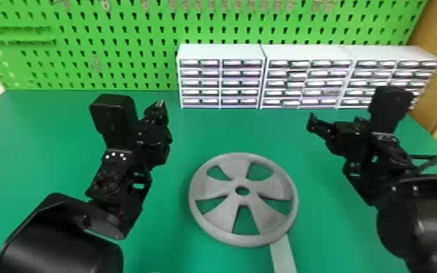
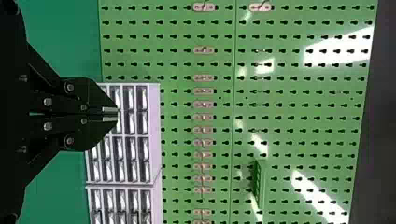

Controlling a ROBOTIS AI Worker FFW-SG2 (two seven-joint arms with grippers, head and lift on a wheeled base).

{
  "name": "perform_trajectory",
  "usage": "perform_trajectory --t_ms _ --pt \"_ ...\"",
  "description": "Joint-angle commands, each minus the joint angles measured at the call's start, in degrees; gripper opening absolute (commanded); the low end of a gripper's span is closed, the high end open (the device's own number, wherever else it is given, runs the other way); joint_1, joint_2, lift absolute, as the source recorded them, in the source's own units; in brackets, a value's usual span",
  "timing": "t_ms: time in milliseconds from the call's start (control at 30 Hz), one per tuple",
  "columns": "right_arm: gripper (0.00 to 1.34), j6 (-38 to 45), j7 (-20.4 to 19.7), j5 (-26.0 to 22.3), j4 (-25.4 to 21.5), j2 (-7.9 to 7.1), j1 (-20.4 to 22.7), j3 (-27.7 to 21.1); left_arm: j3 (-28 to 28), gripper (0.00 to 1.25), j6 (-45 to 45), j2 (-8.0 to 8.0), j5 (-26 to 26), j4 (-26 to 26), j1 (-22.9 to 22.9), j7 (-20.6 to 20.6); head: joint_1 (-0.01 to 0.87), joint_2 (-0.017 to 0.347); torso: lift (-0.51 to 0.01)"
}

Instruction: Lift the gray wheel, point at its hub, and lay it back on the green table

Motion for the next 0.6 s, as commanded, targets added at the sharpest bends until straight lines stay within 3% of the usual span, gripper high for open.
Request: perform_trajectory --t_ms 0,167,333,467,567 --pt "1.21 -7.2 0.4 1.5 -0.2 -0.46 2.5 -0.4 0.2 0.02 0.0 -0.1 -0.1 0.1 0.0 0.0 0.692 0.048 -0.093" --pt "1.21 -13.5 0.4 2.8 -0.2 -0.29 4.5 -1.0 0.6 0.02 0.0 -0.54 -0.3 0.4 0.2 0.0 0.692 0.048 -0.093" --pt "1.21 -14.2 0.4 2.9 -0.5 -0.11 5.2 -1.5 1.0 0.04 0.0 -0.81 -0.3 0.5 0.5 0.0 0.692 0.048 -0.093" --pt "1.21 -14.8 0.5 2.9 -0.7 -0.46 5.6 -1.3 1.2 0.33 0.0 -0.98 0.2 1.0 0.5 0.0 0.692 0.048 -0.093" --pt "1.21 -14.9 0.5 2.9 -0.9 -0.55 5.8 -1.0 1.5 0.68 0.0 -1.16 0.3 1.3 0.5 0.0 0.692 0.048 -0.093"
